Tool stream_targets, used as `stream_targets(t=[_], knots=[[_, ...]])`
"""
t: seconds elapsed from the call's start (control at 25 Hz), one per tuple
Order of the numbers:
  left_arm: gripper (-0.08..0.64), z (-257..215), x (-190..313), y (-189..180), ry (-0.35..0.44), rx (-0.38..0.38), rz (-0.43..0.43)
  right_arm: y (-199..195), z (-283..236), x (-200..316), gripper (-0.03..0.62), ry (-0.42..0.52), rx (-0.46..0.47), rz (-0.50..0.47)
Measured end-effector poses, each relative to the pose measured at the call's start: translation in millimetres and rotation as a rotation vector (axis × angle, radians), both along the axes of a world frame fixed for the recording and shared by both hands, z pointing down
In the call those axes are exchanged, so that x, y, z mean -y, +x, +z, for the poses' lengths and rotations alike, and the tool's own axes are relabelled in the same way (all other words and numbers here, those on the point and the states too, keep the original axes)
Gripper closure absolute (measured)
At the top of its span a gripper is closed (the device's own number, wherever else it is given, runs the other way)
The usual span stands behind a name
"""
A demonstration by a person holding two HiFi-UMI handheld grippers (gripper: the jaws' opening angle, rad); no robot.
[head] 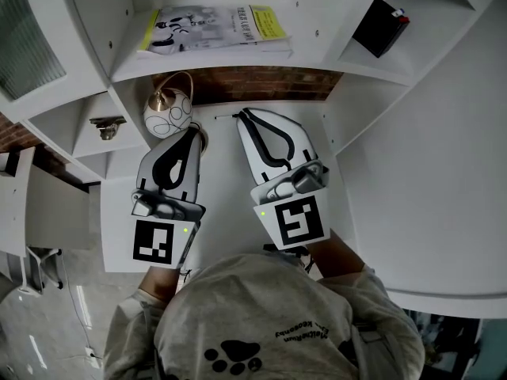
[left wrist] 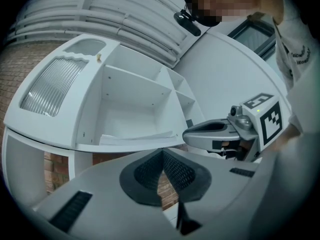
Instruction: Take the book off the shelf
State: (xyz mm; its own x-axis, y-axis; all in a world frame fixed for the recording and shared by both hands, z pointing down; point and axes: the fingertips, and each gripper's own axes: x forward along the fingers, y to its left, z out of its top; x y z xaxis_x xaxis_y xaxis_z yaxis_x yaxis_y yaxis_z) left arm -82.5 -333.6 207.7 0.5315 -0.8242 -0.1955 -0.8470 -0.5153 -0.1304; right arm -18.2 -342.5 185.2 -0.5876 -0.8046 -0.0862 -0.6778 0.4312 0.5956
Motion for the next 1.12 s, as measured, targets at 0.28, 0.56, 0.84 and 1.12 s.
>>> stream_targets(t=[0.28,0.56,0.84,1.12], knots=[[0.551,-2.8,19.7,-1.1,0.001,-0.003,0.002,-7.1,-12.3,23.2,0.574,0.049,-0.129,-0.012],[0.551,-8.2,32.2,-5.8,0.004,-0.009,0.000,-15.0,-21.9,41.4,0.564,0.068,-0.255,-0.007],[0.551,-12.4,38.3,-8.3,0.001,-0.005,-0.002,-20.2,-22.7,55.9,0.483,0.050,-0.370,-0.016],[0.551,-22.7,45.7,-9.9,0.009,0.003,-0.008,-18.5,-22.2,72.3,0.446,0.018,-0.487,-0.007]])
